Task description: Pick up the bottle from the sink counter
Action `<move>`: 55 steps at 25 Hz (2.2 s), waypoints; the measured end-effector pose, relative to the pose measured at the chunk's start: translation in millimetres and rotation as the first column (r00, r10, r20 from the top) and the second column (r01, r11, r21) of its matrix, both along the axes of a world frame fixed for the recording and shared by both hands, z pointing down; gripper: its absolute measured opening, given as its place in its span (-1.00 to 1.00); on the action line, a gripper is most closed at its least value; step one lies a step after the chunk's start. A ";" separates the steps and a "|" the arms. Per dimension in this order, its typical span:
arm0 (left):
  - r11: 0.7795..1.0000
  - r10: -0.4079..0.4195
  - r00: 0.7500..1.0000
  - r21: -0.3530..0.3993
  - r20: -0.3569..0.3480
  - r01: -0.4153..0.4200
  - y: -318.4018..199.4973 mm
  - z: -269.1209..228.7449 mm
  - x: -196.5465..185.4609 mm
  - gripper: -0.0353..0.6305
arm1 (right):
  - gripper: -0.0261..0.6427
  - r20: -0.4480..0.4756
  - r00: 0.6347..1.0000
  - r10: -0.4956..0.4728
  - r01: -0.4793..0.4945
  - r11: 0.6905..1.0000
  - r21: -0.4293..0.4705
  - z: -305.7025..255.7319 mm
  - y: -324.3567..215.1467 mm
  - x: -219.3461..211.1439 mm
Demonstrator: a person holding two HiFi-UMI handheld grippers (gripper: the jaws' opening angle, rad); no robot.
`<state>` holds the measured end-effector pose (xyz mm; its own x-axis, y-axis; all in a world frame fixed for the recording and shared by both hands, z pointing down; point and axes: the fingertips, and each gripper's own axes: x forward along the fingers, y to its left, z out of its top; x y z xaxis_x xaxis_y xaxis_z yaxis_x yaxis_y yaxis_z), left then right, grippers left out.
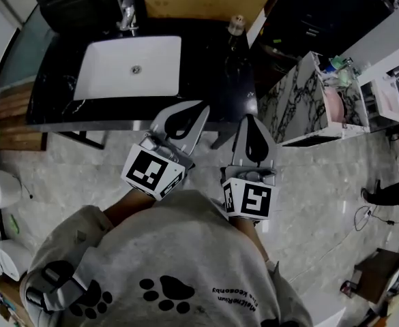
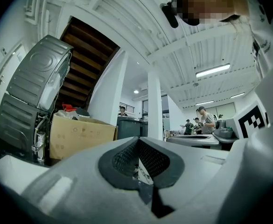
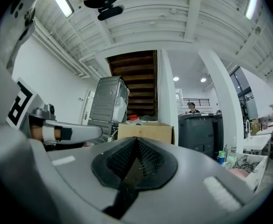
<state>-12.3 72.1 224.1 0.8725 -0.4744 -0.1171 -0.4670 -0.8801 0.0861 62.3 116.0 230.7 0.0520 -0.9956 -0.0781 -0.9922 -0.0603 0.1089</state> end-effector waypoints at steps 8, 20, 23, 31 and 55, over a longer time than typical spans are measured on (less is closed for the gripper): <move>0.998 0.004 1.000 0.069 0.008 -0.005 -78.7 -11.5 19.8 -0.90 | -0.92 -0.025 1.000 -0.014 0.014 1.000 0.016 -10.3 -81.4 15.7; 0.992 0.113 0.993 0.061 0.010 -0.114 -157.1 -0.9 52.5 -0.90 | -0.92 -0.033 0.998 0.061 -0.061 0.998 -0.011 2.2 -161.6 38.4; 0.991 0.127 0.992 0.049 0.012 -0.127 -166.9 6.4 53.7 -0.90 | -0.92 -0.022 0.997 0.072 -0.072 0.997 -0.023 7.7 -170.6 36.5; 0.993 0.114 0.993 0.024 0.006 -0.115 -181.5 14.0 49.6 -0.90 | -0.92 0.010 0.998 0.061 -0.061 0.998 -0.026 8.9 -187.5 30.0; 1.000 0.011 1.000 0.017 -0.013 -0.010 -228.1 12.7 112.2 -0.90 | -0.92 -0.007 0.994 -0.109 0.108 0.992 -0.057 18.0 -257.5 82.6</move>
<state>99.9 -155.9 236.8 0.8757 -0.4632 -0.1365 -0.4567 -0.8862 0.0777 144.9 -141.5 248.7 -0.0572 -0.9981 -0.0216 -0.9914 0.0543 0.1192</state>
